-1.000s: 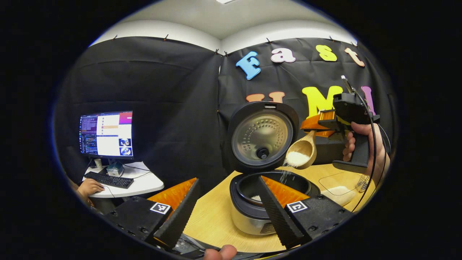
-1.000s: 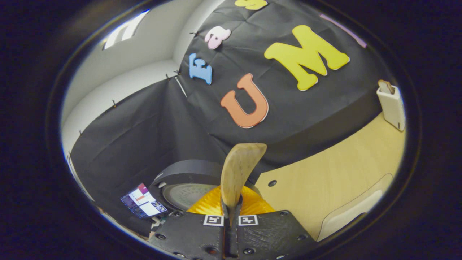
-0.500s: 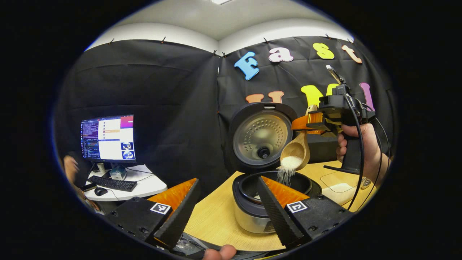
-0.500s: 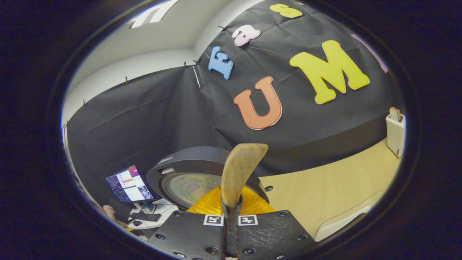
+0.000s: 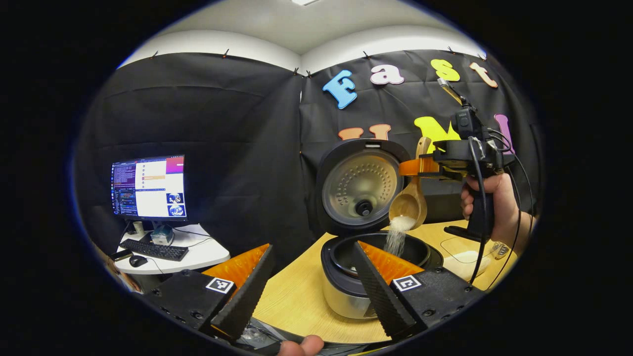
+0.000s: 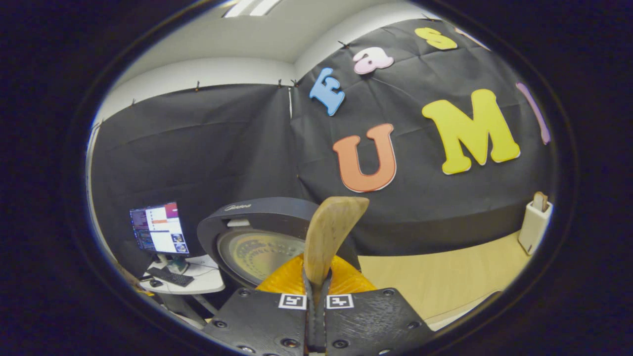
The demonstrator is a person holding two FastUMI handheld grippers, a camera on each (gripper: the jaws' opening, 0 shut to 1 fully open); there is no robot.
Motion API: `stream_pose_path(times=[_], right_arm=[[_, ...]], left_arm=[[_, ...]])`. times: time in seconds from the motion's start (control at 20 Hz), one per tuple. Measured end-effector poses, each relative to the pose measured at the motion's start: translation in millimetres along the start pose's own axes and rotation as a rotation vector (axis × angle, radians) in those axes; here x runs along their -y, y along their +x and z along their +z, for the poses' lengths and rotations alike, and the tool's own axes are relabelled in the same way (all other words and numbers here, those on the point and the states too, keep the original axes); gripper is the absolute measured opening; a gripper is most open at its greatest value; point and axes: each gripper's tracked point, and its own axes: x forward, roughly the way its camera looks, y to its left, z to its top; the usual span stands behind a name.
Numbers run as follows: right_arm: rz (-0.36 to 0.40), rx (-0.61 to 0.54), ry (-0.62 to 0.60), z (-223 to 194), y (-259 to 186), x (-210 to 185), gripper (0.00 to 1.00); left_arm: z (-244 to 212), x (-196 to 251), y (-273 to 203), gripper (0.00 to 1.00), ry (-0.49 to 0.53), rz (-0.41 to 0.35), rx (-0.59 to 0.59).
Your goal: Close the left gripper, press the button to open the rice cooker; take a wooden spoon from the chopstick holder with the right hand, scoop a spoonful of rice and pour it into the rice cooker, then put the wooden spoon back into the chopstick holder.
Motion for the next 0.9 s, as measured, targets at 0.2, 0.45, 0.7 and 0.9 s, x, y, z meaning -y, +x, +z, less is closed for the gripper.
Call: stream_pose_path(times=[0.2, 0.45, 0.7, 0.9], right_arm=[[-0.009, 0.023, -0.126, -0.2, -2.2, -7.1, 0.01], [0.005, 0.032, -0.242, -2.7, -1.0, -14.0, 0.00], [0.029, 0.073, -0.391, -5.6, -4.5, -28.5, 0.00], [0.047, 0.082, -0.408, -5.1, -4.7, -32.5, 0.00]], left_arm=[[0.1, -1.1, -0.1, 1.00, -0.001, 0.002, 0.003], [-1.3, -5.0, -0.1, 1.00, -0.037, 0.010, -0.003], [-2.9, -3.0, -0.3, 1.00, -0.042, 0.009, -0.006], [2.0, -0.8, -1.7, 1.00, -0.040, 0.004, 0.006]])
